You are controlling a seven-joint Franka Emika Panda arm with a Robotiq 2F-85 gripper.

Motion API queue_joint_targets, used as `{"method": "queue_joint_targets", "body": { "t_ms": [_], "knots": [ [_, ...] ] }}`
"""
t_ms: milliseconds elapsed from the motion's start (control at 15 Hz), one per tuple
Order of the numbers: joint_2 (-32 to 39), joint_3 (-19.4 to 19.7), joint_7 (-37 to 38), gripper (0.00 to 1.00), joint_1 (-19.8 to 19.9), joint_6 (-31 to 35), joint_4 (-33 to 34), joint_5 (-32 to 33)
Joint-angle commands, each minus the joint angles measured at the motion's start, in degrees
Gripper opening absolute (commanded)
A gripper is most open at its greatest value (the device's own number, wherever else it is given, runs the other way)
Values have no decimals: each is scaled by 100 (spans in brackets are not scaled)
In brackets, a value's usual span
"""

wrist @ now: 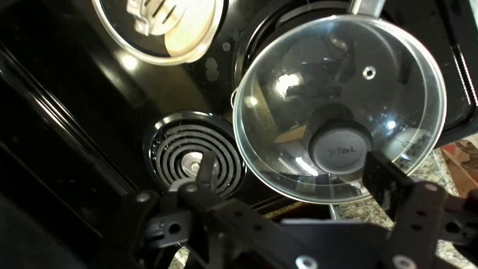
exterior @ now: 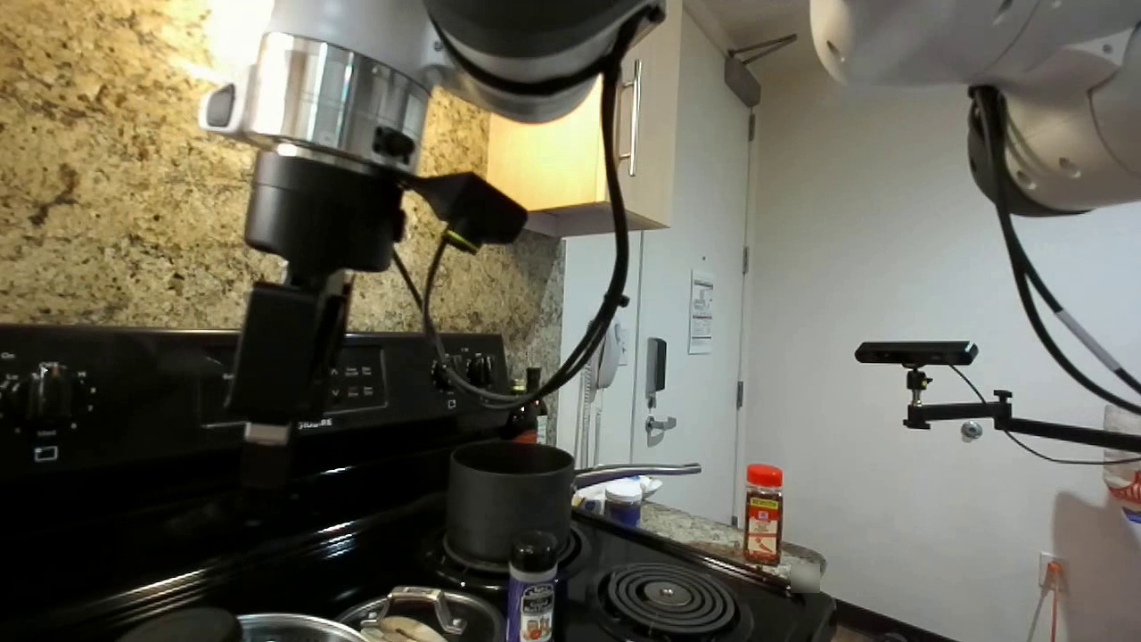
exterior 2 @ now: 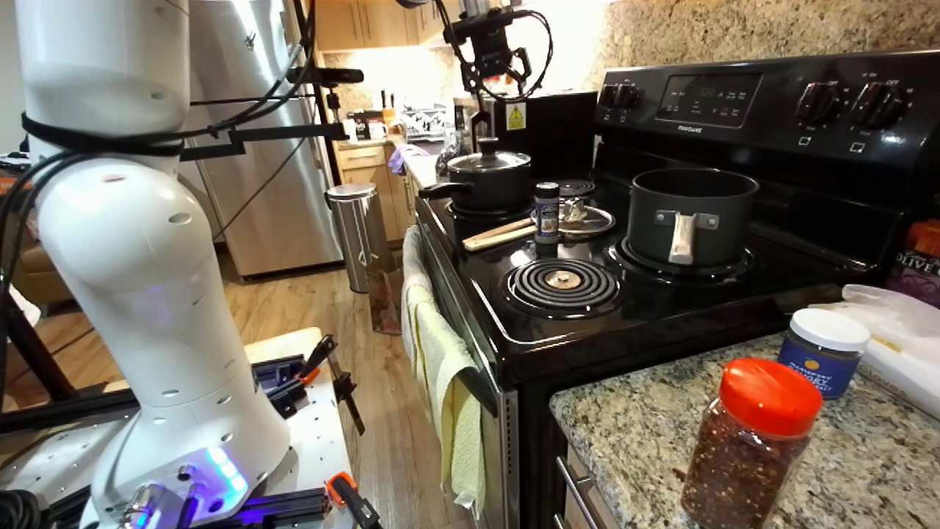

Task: Put the top lid on the stove onto the black pot

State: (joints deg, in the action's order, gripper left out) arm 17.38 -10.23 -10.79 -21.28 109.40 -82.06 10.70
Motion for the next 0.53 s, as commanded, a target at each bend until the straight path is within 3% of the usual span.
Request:
{"method": "queue_joint_targets", "body": {
  "t_ms": [0,467],
  "knots": [
    [-1077,113,507,100,116,370,-1344,-49],
    [-2649,106,1137,100,665,392,-2996,-358]
  ]
}}
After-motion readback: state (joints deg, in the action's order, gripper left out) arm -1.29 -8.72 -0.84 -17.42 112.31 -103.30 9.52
